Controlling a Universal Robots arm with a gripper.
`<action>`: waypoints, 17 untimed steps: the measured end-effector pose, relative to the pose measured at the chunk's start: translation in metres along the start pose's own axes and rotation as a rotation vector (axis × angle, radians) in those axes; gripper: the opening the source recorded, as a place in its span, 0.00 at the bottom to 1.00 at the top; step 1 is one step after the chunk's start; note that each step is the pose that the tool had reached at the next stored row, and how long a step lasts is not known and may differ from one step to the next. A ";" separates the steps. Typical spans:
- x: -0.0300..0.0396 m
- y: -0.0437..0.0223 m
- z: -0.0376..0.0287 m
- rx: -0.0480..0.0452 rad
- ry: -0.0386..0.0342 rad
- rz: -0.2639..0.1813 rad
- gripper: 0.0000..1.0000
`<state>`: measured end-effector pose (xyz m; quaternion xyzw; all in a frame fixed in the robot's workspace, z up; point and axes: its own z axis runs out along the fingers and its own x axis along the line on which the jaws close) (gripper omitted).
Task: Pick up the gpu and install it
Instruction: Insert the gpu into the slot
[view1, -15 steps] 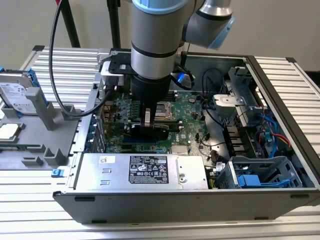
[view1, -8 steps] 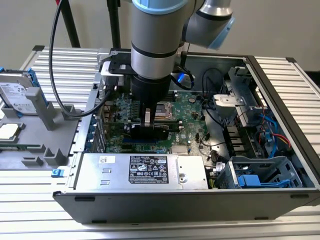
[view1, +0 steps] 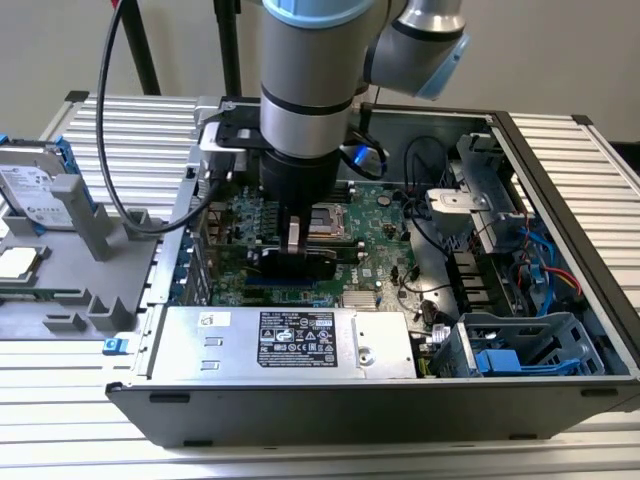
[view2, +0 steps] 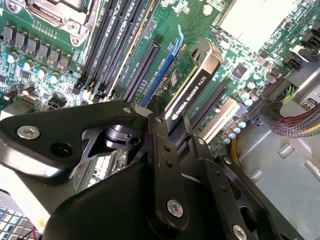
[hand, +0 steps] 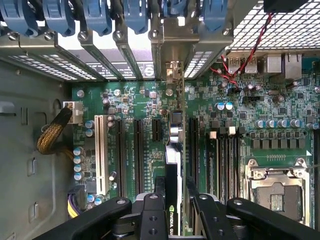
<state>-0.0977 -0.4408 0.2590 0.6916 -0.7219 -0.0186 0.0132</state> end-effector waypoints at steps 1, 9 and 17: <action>0.0001 0.0009 0.0001 0.0002 0.0000 0.000 0.00; -0.0011 0.0042 0.0005 0.0002 0.0001 0.000 0.00; -0.0008 0.0045 0.0050 -0.0002 0.0021 0.000 0.00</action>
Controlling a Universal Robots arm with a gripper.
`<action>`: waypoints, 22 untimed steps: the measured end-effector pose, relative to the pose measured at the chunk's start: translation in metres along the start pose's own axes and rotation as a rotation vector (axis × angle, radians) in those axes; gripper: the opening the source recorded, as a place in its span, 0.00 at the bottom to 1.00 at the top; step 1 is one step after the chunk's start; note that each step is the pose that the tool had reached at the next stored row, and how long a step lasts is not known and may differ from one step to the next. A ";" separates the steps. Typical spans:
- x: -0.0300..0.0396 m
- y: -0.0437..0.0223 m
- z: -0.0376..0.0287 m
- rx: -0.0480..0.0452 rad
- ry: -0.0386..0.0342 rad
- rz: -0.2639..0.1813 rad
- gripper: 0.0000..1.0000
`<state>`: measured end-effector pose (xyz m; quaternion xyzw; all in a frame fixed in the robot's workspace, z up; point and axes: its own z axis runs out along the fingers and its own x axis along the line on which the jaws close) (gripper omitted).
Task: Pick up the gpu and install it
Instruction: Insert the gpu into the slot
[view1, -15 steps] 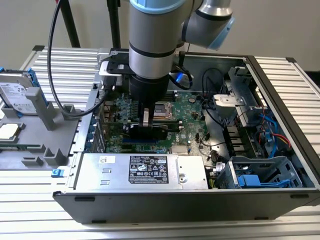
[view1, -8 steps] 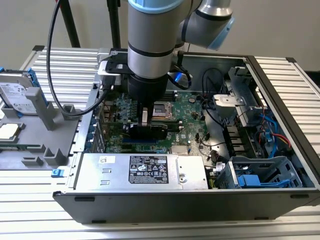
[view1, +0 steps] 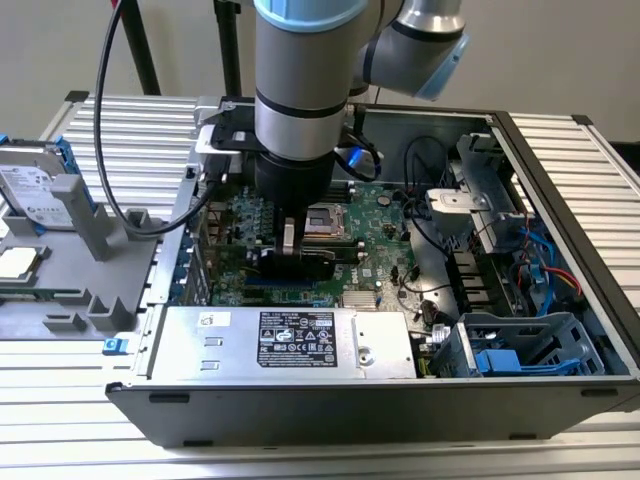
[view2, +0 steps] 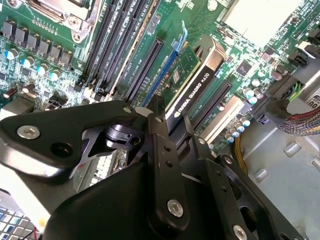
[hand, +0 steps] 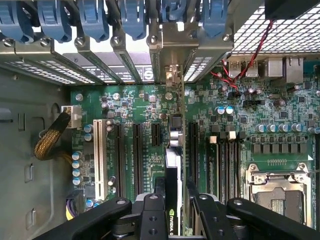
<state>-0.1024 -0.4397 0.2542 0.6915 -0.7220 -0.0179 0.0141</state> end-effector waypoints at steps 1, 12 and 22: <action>0.0000 0.0000 0.0005 0.0002 -0.0002 0.000 0.00; 0.0037 -0.0004 0.0013 0.0009 -0.0021 0.000 0.00; 0.0048 -0.0006 0.0036 -0.0003 -0.0003 0.000 0.00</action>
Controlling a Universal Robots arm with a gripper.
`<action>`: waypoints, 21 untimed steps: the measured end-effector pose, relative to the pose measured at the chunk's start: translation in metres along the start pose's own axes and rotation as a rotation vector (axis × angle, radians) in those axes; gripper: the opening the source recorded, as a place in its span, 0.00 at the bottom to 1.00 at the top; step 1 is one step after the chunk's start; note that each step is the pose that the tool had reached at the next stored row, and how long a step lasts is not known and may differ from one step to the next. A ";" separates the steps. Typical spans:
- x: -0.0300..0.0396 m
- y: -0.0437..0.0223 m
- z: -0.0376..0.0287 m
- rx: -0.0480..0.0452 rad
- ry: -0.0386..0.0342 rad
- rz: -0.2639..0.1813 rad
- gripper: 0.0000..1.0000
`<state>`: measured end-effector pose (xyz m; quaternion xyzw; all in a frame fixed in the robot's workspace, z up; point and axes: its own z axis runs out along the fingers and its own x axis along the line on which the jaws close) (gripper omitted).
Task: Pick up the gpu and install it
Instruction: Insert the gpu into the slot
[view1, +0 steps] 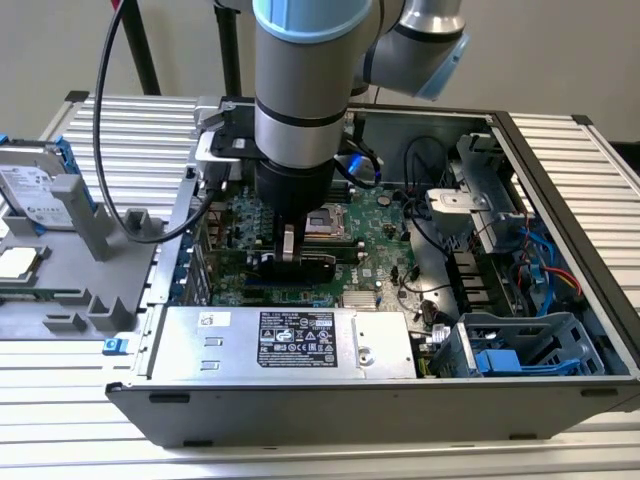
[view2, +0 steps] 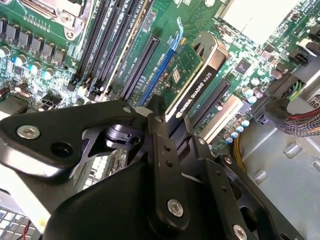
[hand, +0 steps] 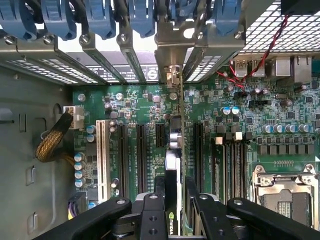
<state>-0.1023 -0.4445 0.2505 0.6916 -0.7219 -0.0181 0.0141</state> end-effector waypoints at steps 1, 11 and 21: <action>-0.0002 0.0000 0.0002 0.0000 0.0001 0.000 0.00; -0.0033 0.0002 0.0013 0.0000 0.0007 0.000 0.00; -0.0039 0.0001 0.0045 0.0001 0.0026 0.000 0.00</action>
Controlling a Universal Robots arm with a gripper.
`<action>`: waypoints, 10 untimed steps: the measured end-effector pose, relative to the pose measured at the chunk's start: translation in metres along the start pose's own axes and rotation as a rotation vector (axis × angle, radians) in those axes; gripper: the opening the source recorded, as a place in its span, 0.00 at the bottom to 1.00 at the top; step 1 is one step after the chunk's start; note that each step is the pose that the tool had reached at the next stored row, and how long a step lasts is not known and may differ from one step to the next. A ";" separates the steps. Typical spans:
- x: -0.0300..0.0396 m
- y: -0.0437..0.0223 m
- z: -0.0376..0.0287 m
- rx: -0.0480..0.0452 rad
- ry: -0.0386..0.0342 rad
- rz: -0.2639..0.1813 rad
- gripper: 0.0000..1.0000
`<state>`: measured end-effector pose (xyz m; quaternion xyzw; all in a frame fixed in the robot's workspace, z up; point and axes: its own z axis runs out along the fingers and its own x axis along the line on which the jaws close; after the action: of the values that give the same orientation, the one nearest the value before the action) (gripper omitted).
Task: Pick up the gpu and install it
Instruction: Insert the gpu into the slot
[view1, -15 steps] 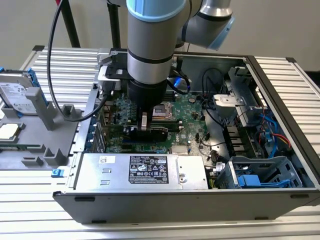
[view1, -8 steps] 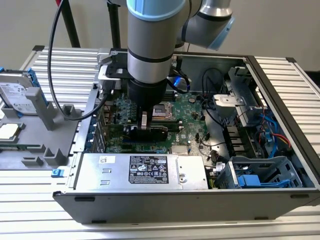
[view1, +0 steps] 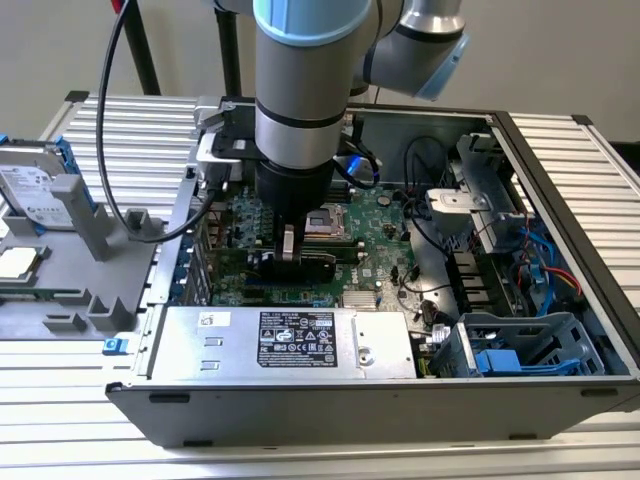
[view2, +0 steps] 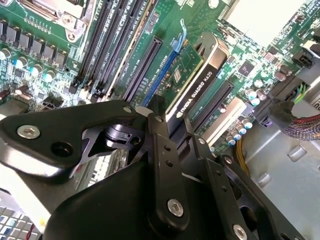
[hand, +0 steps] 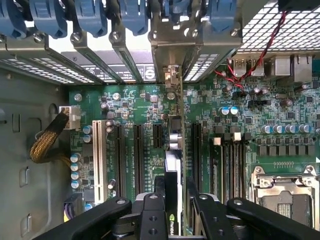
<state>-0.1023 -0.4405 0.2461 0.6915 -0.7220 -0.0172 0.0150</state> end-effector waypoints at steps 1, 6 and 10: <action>0.0000 0.0000 0.0000 0.0000 0.0001 0.000 0.00; -0.0002 0.0010 0.0001 0.0002 -0.0001 0.000 0.00; -0.0001 0.0020 0.0004 0.0000 0.0001 0.000 0.00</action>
<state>-0.1044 -0.4404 0.2458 0.6915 -0.7220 -0.0172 0.0150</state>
